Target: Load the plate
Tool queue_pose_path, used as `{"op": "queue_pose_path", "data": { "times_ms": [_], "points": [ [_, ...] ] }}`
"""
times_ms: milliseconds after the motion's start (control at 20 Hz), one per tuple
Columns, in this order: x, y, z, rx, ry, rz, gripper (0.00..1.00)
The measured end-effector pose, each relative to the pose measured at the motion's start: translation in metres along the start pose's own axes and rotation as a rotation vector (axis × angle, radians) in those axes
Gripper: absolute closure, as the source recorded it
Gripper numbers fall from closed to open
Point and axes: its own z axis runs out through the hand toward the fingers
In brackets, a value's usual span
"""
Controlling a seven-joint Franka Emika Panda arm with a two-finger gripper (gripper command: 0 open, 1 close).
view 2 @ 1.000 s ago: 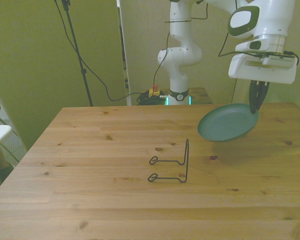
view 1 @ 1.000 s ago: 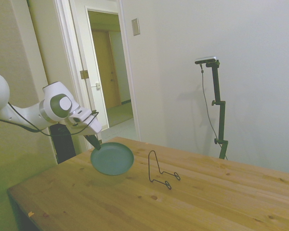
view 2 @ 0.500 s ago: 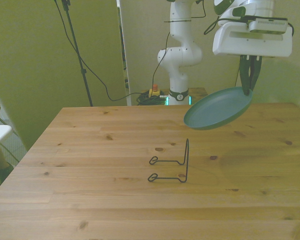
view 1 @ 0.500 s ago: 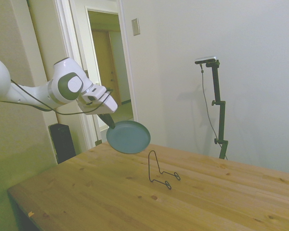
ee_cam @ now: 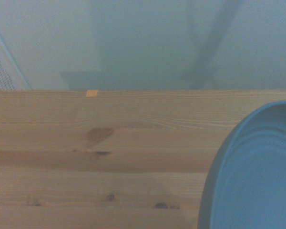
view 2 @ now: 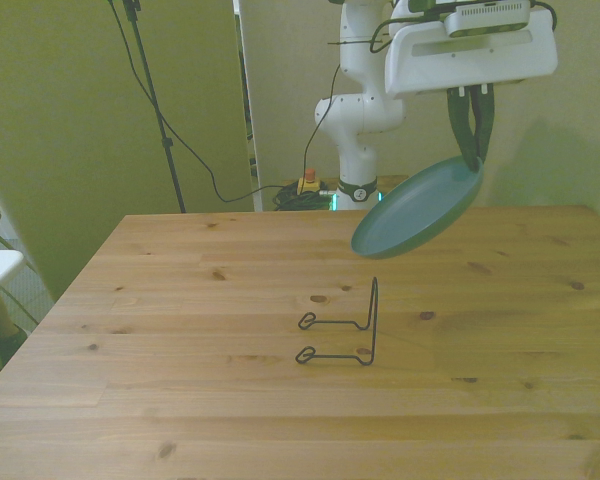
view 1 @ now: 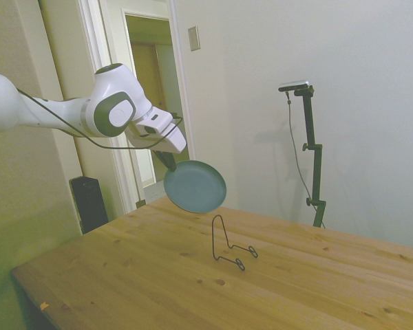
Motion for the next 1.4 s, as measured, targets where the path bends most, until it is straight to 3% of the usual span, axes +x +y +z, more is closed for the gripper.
{"op": "queue_pose_path", "data": {
  "times_ms": [250, 500, 750, 900, 1150, 1400],
  "points": [
    [0.017, 0.014, -0.012, 0.03, -0.003, 0.031, 1.0],
    [0.07, 0.066, -0.03, 0.104, -0.015, 0.097, 1.0],
    [0.086, 0.103, -0.015, 0.214, -0.089, 0.137, 1.0],
    [0.09, 0.119, -0.001, 0.234, -0.106, 0.154, 1.0],
    [0.093, 0.125, 0.0, 0.307, -0.128, 0.181, 1.0],
    [0.125, 0.172, -0.006, 0.422, -0.161, 0.252, 1.0]
  ]
}}
